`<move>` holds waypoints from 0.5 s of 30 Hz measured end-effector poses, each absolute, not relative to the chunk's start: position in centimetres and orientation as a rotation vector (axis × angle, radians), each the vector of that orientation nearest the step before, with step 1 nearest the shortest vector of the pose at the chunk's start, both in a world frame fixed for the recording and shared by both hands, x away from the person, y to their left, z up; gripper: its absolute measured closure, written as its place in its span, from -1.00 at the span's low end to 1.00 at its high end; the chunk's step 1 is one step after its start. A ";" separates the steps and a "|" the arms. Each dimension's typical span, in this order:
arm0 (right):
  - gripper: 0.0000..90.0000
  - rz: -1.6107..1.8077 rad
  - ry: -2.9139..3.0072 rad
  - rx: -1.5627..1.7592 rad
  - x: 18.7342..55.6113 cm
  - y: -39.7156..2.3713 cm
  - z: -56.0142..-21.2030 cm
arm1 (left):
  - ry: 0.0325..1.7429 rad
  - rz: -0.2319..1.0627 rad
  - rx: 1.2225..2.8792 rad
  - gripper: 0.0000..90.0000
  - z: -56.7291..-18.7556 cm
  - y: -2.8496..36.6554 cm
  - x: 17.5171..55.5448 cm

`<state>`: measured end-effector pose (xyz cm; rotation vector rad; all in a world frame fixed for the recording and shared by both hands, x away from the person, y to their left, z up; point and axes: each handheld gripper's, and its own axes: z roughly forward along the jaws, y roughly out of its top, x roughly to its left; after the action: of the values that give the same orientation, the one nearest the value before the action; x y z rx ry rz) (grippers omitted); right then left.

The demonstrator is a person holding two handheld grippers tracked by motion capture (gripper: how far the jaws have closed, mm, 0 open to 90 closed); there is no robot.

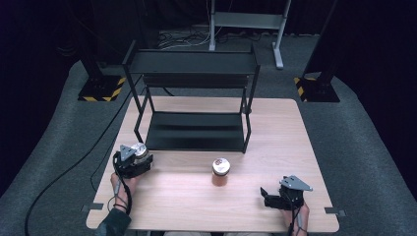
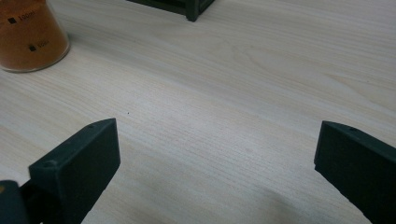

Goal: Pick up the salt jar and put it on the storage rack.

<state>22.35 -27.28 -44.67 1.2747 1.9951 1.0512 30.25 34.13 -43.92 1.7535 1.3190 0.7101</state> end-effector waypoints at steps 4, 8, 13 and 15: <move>-1.00 1.050 1.996 1.276 22.4 -27.3 -44.7 | 1.315 0.693 1.758 -0.32 -43.6 34.4 30.2; -1.00 1.049 1.997 1.275 22.4 -27.2 -44.7 | 1.307 0.687 1.777 -0.32 -43.1 34.5 30.1; -1.00 1.051 1.995 1.276 22.4 -27.3 -44.7 | 1.295 0.675 1.804 -0.32 -42.5 34.6 30.1; -1.00 1.053 1.995 1.276 22.4 -27.3 -44.7 | 1.294 0.670 1.809 -0.32 -42.4 34.6 30.1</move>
<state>22.35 -27.29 -44.67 1.2758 1.9948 1.0526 30.08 34.61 -42.37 1.8092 1.2938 0.6695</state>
